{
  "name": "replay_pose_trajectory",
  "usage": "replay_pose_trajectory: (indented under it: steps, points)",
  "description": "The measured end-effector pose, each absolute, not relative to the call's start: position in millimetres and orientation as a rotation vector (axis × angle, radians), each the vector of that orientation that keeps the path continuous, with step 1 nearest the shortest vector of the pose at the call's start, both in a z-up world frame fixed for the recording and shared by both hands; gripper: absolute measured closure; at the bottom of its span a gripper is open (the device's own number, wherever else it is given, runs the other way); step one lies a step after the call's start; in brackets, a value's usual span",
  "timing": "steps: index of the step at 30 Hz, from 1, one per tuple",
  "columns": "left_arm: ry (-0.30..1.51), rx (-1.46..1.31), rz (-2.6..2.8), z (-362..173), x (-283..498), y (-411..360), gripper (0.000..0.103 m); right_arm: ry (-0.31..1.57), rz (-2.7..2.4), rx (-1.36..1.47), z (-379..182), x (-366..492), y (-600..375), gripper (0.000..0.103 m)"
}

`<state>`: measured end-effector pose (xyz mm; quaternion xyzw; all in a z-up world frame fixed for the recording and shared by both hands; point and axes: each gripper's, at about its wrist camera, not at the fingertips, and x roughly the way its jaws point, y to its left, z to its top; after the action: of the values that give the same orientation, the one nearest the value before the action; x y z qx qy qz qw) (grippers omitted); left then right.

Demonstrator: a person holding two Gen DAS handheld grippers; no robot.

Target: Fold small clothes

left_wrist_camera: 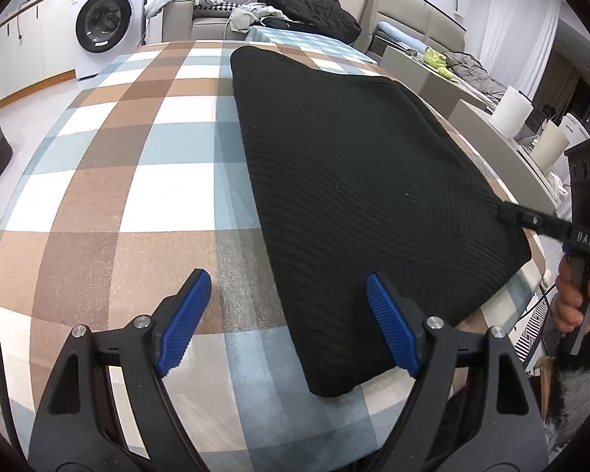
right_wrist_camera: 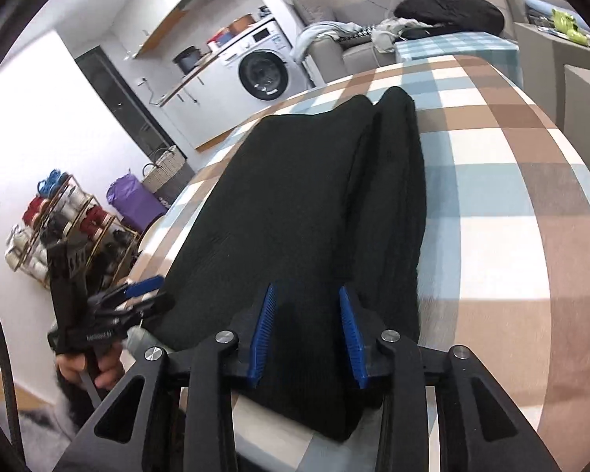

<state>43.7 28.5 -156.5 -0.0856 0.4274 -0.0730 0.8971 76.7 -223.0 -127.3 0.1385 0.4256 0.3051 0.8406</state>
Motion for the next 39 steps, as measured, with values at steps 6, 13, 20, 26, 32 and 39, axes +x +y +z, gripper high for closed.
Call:
replay_pose_trajectory:
  steps: [6, 13, 20, 26, 32, 39]
  points:
    - [0.877, -0.194, -0.131, -155, 44, 33, 0.023, 0.801, 0.651, 0.190, -109, 76, -207, 0.097]
    - [0.880, -0.192, -0.128, -156, 43, 33, 0.023, 0.825, 0.597, 0.114, -116, 81, -203, 0.097]
    - [0.864, -0.161, -0.153, -147, 35, 21, 0.023, 0.848, 0.598, 0.181, -122, 64, -223, 0.072]
    - [0.831, -0.062, -0.204, -141, 27, -5, 0.023, 0.854, 0.620, 0.201, -130, 35, -241, 0.066]
    - [0.865, -0.012, -0.215, -151, 28, -19, 0.023, 0.894, 0.602, 0.270, -133, 29, -258, 0.060]
    - [0.879, -0.021, -0.220, -157, 30, -16, 0.023, 0.896, 0.612, 0.277, -139, 33, -250, 0.073]
